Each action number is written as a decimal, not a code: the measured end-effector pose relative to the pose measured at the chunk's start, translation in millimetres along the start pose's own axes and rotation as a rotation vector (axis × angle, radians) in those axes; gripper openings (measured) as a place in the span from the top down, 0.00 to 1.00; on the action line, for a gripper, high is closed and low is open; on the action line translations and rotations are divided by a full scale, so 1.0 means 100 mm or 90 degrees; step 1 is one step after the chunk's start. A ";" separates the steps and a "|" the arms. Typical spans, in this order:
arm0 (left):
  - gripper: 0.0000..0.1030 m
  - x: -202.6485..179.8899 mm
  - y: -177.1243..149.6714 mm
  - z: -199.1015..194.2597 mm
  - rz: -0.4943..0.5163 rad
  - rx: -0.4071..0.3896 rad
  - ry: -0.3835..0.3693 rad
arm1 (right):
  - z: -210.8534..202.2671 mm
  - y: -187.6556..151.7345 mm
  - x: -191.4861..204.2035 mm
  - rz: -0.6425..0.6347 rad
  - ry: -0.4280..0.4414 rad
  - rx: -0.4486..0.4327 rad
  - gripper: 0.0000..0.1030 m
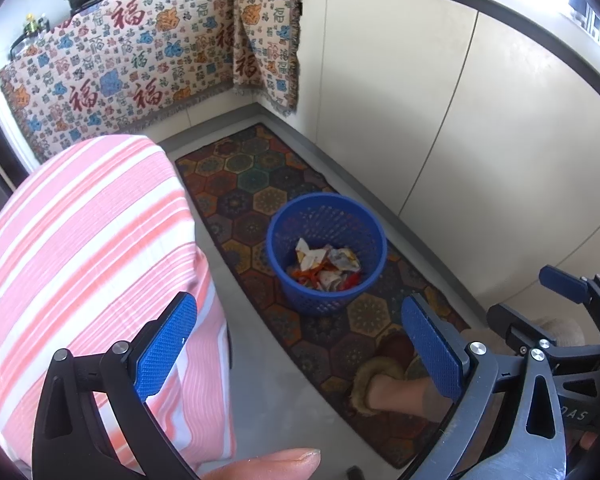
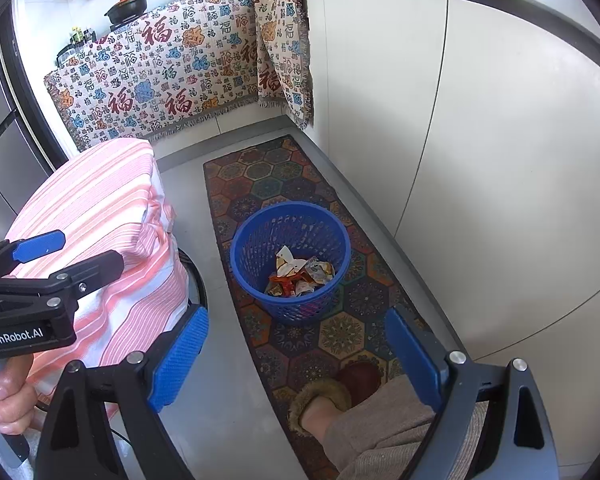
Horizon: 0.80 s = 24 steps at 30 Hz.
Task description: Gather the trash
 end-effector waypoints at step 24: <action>0.01 0.01 -0.02 0.00 0.005 0.003 -0.003 | -0.01 0.02 0.02 -0.002 0.002 -0.001 0.11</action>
Point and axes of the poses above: each gripper's, at about its wrist camera, not at the fingertips, and z roughly the way its jaws point, x to its left, y to its top, the point moved 10 cm from there along z, roughly the way its jaws point, and after that the axes turned 10 degrees about z, right-handed, at the moved point
